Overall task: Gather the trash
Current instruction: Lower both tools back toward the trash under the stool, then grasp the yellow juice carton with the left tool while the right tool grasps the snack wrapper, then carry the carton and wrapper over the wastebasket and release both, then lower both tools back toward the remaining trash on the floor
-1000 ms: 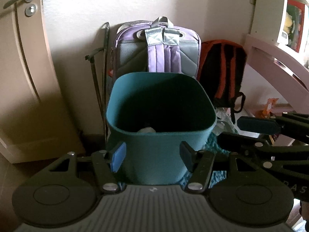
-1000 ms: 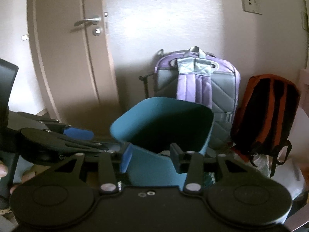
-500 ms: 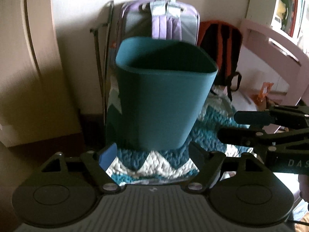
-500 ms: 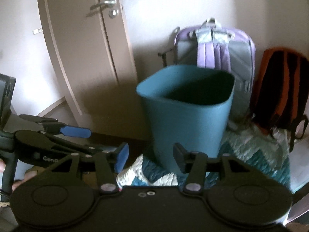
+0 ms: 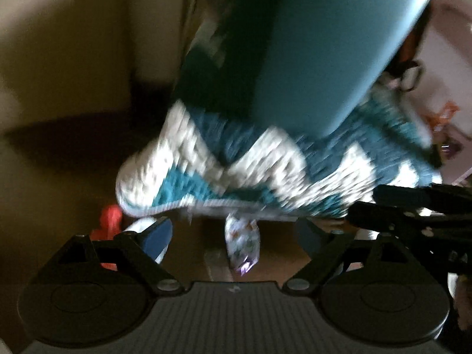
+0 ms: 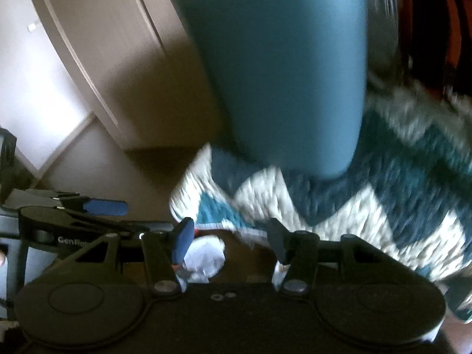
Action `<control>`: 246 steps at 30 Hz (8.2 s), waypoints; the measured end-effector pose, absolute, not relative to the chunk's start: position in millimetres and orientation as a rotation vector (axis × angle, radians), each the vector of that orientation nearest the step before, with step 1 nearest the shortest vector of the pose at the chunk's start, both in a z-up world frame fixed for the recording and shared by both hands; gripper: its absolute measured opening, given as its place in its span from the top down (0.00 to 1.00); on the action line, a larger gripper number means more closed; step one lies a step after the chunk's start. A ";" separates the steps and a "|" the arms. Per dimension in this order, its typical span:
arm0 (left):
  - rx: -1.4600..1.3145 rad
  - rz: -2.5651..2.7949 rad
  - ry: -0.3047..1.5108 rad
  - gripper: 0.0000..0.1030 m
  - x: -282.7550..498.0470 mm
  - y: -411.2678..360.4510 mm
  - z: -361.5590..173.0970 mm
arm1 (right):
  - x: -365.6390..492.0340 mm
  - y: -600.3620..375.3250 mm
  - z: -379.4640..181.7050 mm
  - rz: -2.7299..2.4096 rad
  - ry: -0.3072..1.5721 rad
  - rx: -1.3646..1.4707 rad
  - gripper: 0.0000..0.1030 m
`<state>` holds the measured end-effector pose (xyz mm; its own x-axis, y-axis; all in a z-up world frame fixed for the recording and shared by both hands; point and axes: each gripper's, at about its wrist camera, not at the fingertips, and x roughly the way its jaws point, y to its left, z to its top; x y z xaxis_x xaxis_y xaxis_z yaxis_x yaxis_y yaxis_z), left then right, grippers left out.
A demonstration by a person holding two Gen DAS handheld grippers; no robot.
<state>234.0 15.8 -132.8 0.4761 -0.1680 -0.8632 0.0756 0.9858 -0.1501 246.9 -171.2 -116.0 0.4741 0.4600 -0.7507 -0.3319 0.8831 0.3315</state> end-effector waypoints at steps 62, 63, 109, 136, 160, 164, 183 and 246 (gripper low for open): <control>-0.338 0.307 1.899 0.58 274.1 30.7 -573.3 | 334.3 -130.1 -539.2 0.210 1.562 0.184 0.59; -0.332 0.302 1.897 0.58 275.6 30.1 -569.9 | 333.6 -129.1 -535.9 0.213 1.558 0.180 0.60; -0.220 0.022 1.175 0.58 185.8 3.3 -132.8 | 157.1 -176.9 -108.4 0.292 1.064 0.159 0.61; -0.144 -0.114 0.661 0.58 254.0 -28.4 129.2 | 250.2 -205.0 87.1 0.272 0.642 0.061 0.61; -0.036 -0.066 0.757 0.58 437.1 -64.9 103.5 | 407.6 -182.2 62.8 0.248 0.753 -0.055 0.60; -0.006 -0.057 0.822 0.58 455.2 -65.0 78.6 | 417.4 -175.8 47.6 0.258 0.779 -0.078 0.58; 0.041 -0.078 0.824 0.31 445.8 -72.1 66.6 | 416.7 -173.2 49.1 0.240 0.761 -0.216 0.50; -0.028 -0.065 1.258 0.18 270.9 31.5 -188.3 | 247.3 -155.9 -217.2 0.500 1.230 0.054 0.47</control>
<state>270.9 31.5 -188.3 0.3059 -0.0643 -0.9499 0.0339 0.9978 -0.0566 247.3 -155.9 -217.2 0.2403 0.3941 -0.8871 -0.3369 0.8909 0.3046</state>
